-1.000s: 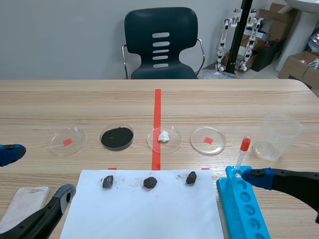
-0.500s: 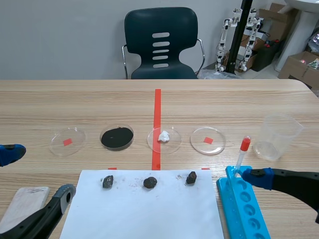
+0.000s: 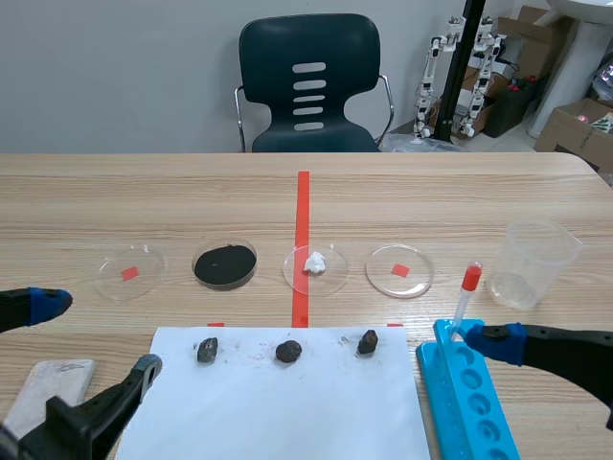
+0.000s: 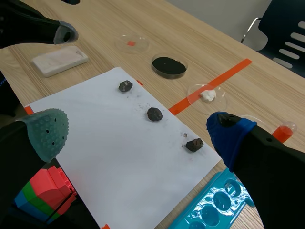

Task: Pick up the middle mineral with the left hand

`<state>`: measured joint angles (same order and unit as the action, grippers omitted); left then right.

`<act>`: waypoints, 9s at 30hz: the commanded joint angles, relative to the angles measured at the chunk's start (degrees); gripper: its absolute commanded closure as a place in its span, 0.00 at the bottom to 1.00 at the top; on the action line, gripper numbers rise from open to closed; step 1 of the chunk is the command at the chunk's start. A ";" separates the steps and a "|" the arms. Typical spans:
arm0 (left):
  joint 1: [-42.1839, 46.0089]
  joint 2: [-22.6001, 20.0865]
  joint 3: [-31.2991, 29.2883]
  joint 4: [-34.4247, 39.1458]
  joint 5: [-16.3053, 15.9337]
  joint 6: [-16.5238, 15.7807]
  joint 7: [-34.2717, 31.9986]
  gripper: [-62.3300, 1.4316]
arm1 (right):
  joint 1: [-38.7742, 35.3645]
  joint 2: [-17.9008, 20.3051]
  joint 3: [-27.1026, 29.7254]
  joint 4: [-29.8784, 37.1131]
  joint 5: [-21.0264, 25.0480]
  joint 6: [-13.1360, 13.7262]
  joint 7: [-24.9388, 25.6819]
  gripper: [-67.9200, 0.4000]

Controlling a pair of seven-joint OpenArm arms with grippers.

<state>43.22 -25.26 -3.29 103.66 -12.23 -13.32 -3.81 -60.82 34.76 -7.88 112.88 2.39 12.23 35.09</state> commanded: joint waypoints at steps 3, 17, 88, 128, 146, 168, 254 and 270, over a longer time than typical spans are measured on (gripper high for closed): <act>-4.90 3.39 1.11 1.29 -0.44 0.07 5.09 0.00 | 0.02 -0.17 0.52 1.29 0.61 -0.22 0.85 0.11; -23.34 15.72 12.70 1.14 5.29 0.35 32.44 0.00 | 0.02 -0.17 0.52 1.29 0.61 -0.22 0.87 0.11; -53.88 28.41 41.31 -39.10 9.90 34.62 58.58 0.26 | 0.02 -0.15 0.52 1.29 0.61 -0.22 0.87 0.11; -53.88 28.41 41.31 -40.72 8.79 36.33 55.71 0.65 | 0.02 -0.15 0.52 1.29 0.61 -0.22 0.87 0.11; -53.83 28.39 41.31 -40.68 8.61 36.30 55.71 0.82 | 0.02 -0.15 0.52 1.29 0.61 -0.22 0.87 0.11; -38.69 19.52 37.81 -14.69 10.82 36.09 43.50 0.82 | 0.02 -0.17 0.52 1.29 0.61 -0.22 0.85 0.11; 1.51 -3.34 6.36 8.81 11.87 9.07 3.39 0.82 | 0.02 -0.17 0.52 1.29 0.61 -0.22 0.85 0.11; 1.49 -3.34 6.36 8.81 11.87 9.09 3.39 0.82 | 0.02 -0.17 0.52 1.29 0.61 -0.22 0.85 0.11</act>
<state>44.91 -28.88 3.33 111.50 0.01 -4.58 0.56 -60.82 34.76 -7.88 112.88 2.39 12.23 35.09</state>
